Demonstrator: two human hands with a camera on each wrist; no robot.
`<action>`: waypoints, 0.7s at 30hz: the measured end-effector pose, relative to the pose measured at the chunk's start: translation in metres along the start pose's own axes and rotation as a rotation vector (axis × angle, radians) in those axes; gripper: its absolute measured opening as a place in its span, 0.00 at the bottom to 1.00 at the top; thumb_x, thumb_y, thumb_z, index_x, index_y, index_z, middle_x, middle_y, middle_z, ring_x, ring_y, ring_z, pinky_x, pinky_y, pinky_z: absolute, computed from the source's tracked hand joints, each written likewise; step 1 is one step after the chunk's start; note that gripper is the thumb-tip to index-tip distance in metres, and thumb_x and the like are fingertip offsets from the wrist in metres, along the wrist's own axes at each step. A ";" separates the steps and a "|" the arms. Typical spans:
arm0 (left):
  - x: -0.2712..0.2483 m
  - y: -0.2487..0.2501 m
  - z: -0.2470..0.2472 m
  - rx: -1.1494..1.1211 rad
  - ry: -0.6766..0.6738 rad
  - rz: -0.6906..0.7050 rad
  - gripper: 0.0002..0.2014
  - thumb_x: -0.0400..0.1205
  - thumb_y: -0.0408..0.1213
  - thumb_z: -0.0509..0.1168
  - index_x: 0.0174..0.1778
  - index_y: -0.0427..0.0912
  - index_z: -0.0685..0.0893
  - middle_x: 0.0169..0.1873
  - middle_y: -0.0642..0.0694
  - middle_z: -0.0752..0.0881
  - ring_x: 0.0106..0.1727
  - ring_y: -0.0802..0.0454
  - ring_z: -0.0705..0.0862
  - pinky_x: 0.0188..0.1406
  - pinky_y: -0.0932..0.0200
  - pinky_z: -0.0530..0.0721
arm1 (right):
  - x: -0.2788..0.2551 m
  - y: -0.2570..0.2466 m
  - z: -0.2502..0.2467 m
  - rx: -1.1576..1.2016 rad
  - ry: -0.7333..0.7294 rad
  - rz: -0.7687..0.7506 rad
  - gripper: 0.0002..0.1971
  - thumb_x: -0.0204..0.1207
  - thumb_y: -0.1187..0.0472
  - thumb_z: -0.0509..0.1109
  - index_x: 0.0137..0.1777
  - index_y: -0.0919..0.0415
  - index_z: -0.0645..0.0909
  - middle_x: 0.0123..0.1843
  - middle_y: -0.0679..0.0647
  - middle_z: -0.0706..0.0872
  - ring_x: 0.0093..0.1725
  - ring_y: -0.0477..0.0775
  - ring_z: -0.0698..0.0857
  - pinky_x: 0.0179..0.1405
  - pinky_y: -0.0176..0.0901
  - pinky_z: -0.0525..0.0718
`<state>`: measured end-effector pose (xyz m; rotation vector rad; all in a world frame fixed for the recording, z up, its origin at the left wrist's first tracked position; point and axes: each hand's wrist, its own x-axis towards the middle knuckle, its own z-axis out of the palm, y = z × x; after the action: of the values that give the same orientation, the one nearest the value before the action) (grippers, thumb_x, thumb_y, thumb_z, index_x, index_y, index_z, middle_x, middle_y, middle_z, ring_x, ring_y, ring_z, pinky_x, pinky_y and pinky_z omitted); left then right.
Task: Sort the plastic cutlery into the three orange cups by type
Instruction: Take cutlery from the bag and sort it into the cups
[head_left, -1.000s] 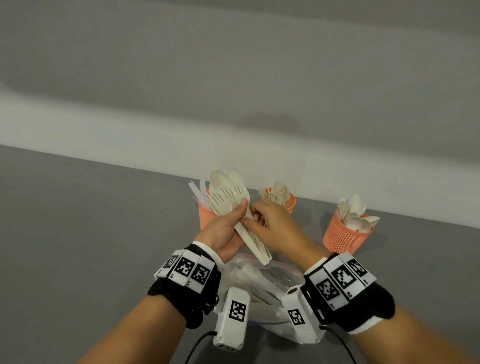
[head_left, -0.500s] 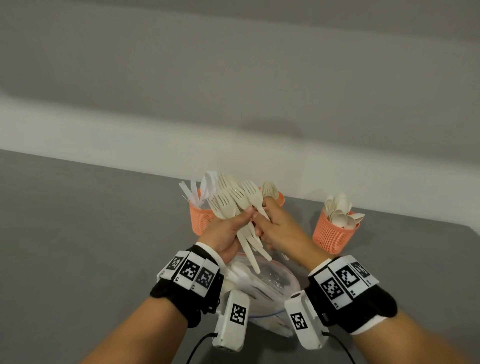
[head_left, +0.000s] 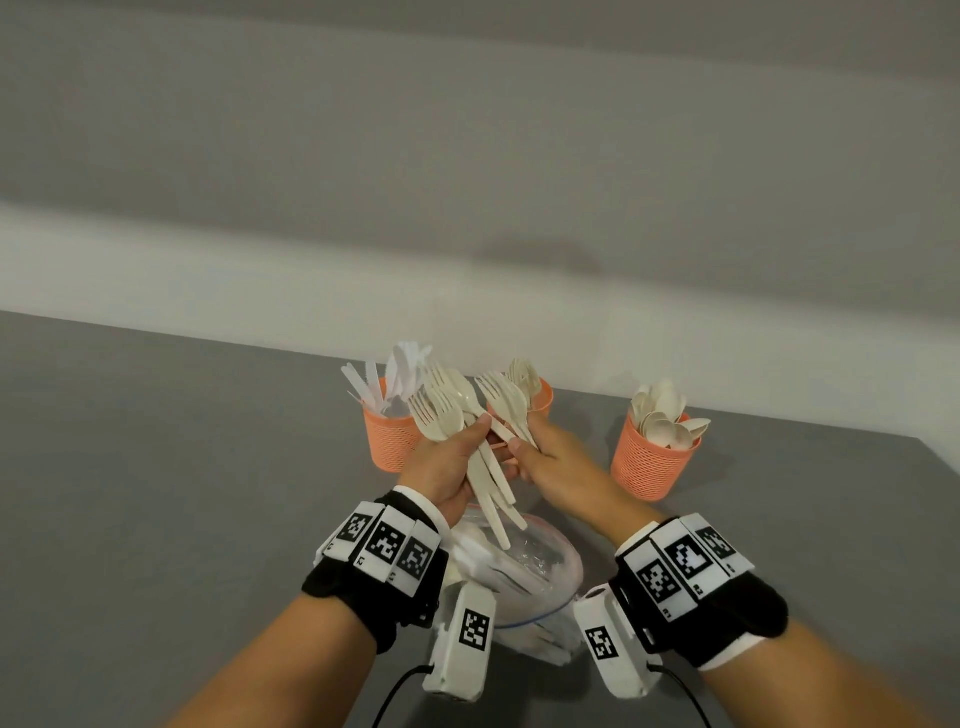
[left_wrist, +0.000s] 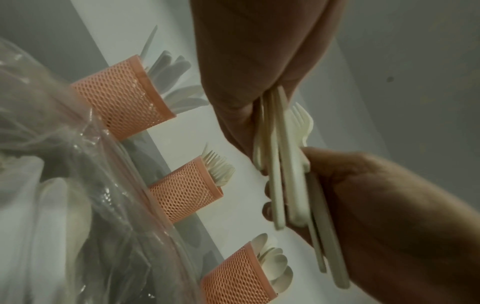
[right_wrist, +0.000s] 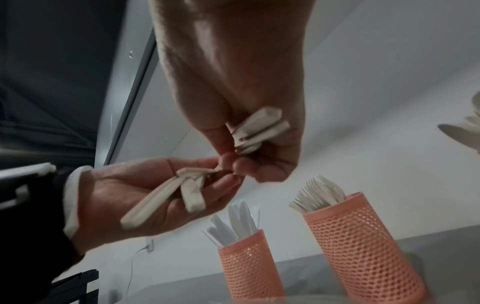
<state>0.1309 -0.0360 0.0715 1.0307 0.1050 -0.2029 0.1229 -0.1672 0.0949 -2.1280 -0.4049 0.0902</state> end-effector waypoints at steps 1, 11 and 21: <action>0.000 -0.001 0.001 0.005 0.011 0.006 0.11 0.83 0.33 0.60 0.58 0.33 0.82 0.47 0.35 0.87 0.43 0.44 0.89 0.48 0.44 0.87 | 0.000 0.001 -0.001 0.032 0.003 0.024 0.14 0.84 0.66 0.54 0.67 0.60 0.72 0.37 0.40 0.76 0.34 0.30 0.80 0.33 0.21 0.74; 0.001 0.001 0.002 0.067 0.082 0.025 0.08 0.85 0.34 0.58 0.42 0.37 0.79 0.18 0.50 0.76 0.15 0.58 0.72 0.16 0.64 0.76 | 0.004 0.005 -0.009 0.002 0.098 0.079 0.07 0.81 0.66 0.53 0.53 0.54 0.68 0.34 0.46 0.73 0.31 0.42 0.73 0.30 0.31 0.69; -0.003 0.005 0.007 -0.104 -0.036 0.032 0.13 0.85 0.37 0.57 0.38 0.36 0.80 0.29 0.42 0.86 0.30 0.46 0.87 0.37 0.48 0.88 | 0.003 0.009 0.007 -0.070 -0.006 0.121 0.13 0.84 0.61 0.53 0.52 0.64 0.78 0.38 0.64 0.85 0.37 0.62 0.84 0.41 0.55 0.85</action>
<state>0.1289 -0.0391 0.0794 0.9242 0.0662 -0.1852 0.1263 -0.1653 0.0840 -2.2207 -0.2866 0.1536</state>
